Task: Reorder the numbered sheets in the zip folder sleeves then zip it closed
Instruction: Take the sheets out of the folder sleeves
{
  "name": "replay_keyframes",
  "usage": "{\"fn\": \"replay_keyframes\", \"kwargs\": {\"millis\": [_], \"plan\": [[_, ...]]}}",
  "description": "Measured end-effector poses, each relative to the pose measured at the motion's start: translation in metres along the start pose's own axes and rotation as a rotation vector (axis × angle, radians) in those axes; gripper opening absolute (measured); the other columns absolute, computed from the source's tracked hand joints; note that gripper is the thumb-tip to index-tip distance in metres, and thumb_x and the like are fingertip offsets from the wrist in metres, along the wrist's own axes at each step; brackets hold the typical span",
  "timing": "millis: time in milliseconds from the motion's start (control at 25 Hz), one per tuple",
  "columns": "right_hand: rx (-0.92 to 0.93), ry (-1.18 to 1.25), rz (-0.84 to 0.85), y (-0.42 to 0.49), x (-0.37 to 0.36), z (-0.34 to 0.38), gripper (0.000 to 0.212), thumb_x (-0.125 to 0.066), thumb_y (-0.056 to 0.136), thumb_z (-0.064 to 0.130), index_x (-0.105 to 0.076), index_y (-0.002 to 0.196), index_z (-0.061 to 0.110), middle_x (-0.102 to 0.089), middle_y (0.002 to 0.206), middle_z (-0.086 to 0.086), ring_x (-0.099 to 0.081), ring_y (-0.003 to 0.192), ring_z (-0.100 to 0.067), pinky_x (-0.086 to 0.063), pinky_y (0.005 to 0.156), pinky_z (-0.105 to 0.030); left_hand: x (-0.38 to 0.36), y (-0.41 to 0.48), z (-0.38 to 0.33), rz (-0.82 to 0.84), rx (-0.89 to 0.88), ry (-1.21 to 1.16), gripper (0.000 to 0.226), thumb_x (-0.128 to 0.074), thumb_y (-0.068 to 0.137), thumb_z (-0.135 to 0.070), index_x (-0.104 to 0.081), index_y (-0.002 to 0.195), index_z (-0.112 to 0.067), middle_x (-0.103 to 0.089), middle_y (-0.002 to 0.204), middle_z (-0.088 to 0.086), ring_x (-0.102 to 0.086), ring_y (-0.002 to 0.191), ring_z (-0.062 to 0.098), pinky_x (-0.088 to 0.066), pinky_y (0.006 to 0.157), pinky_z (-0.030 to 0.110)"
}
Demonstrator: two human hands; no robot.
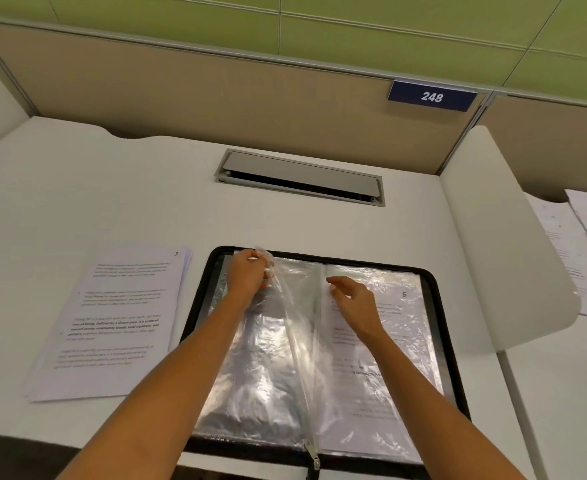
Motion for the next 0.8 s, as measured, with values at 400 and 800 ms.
{"fn": "replay_keyframes", "kwargs": {"millis": [400, 800], "plan": [[0.313, -0.441, 0.293, -0.043, -0.135, 0.039, 0.048, -0.06, 0.09, 0.023, -0.052, 0.137, 0.022, -0.037, 0.153, -0.004, -0.034, 0.141, -0.023, -0.028, 0.116, -0.04, 0.081, 0.017, -0.002, -0.157, -0.118, 0.197, 0.01, -0.063, 0.09, -0.02, -0.064, 0.1, -0.023, -0.071, 0.088, -0.003, -0.067, 0.073, 0.015, -0.056, 0.075, 0.037], [0.405, -0.407, 0.488, -0.068, -0.203, 0.049, 0.066, -0.059, 0.088, 0.023, -0.034, 0.148, 0.02, -0.02, 0.16, -0.003, -0.011, 0.149, -0.024, -0.021, 0.12, -0.042, 0.044, -0.003, -0.014, -0.005, -0.365, 0.423, 0.022, -0.059, 0.094, -0.023, -0.062, 0.115, -0.016, -0.067, 0.109, -0.005, -0.061, 0.095, 0.011, -0.046, 0.077, 0.025]]}}
Point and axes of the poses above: each hand's wrist, its own y-axis towards the middle knuckle, its own x-axis out of the back of the hand, z = x × y, the point moved 8 cm from there along y, towards the middle knuckle
